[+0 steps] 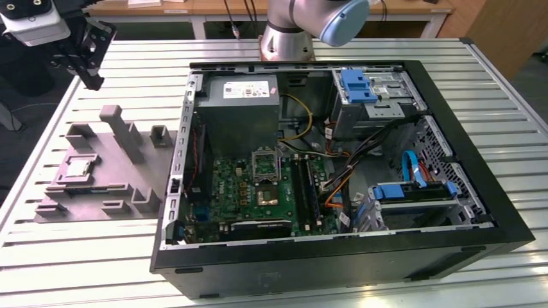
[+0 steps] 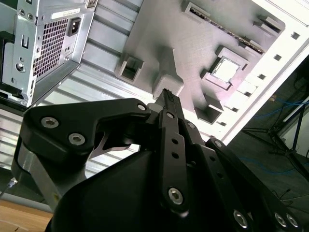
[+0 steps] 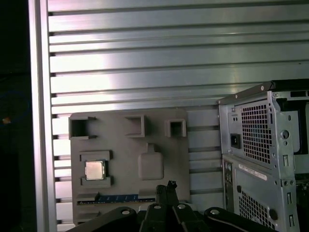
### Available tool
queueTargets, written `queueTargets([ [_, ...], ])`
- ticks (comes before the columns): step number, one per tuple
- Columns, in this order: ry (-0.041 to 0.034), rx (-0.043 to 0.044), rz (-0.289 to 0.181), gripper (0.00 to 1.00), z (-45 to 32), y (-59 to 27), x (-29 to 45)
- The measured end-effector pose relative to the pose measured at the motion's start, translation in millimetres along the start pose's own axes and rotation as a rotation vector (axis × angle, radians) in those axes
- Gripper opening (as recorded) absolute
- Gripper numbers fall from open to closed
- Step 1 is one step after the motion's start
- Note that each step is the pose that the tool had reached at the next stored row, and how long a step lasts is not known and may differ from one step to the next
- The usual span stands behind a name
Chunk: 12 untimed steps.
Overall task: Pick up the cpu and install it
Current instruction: 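Reach for the cpu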
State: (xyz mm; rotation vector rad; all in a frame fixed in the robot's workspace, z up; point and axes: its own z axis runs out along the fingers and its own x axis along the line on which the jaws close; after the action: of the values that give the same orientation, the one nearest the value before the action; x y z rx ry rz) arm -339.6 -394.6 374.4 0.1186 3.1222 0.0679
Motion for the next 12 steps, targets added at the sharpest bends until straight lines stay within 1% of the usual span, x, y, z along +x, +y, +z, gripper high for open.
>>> queueTargets([
  [12,0.0001,0.0,0.0,0.11,0.0,-0.3,3.6],
])
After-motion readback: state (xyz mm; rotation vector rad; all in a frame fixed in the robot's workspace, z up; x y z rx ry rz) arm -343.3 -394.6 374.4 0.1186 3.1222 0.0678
